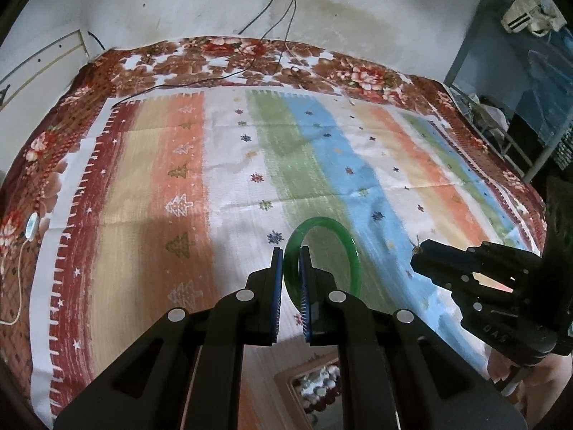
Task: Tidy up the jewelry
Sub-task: 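Carry the green bangle with left gripper while right carries gold rings over tin, then open both grippers to drop the bangle and rings into the tin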
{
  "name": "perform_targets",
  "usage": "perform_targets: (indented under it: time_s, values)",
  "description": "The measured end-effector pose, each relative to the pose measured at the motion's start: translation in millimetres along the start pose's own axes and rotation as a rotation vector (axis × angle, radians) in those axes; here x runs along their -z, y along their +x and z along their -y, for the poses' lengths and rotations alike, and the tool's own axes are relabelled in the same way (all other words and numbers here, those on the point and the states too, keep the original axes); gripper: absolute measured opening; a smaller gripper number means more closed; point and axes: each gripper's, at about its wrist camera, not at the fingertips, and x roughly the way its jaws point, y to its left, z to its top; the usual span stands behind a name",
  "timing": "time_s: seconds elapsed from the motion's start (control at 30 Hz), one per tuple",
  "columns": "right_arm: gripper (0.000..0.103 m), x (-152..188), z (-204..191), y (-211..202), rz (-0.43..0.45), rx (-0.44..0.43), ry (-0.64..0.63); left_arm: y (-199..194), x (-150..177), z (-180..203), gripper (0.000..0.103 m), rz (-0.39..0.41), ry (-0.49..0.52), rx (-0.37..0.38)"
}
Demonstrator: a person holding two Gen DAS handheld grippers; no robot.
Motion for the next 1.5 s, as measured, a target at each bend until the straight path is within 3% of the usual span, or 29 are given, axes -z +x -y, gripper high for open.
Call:
perform_targets:
  time_s: [0.87, 1.3, 1.4, 1.43, 1.5]
  values:
    - [0.018, 54, -35, -45, 0.020, -0.081, -0.026, -39, 71, 32, 0.009, 0.006, 0.069, 0.030]
    - [0.018, 67, -39, -43, -0.006, -0.104, -0.019, -42, 85, 38, 0.009, -0.005, 0.076, 0.033]
    - [0.043, 68, -38, -39, -0.015, -0.069, -0.022, -36, 87, 40, 0.012, -0.029, 0.083, 0.043]
    - [0.050, 69, -38, -39, -0.012, -0.050, -0.031, -36, 87, 40, 0.020, -0.028, 0.084, 0.035]
    - [0.051, 69, -36, -40, -0.005, -0.023, -0.038, -37, 86, 40, 0.027, -0.025, 0.095, 0.025]
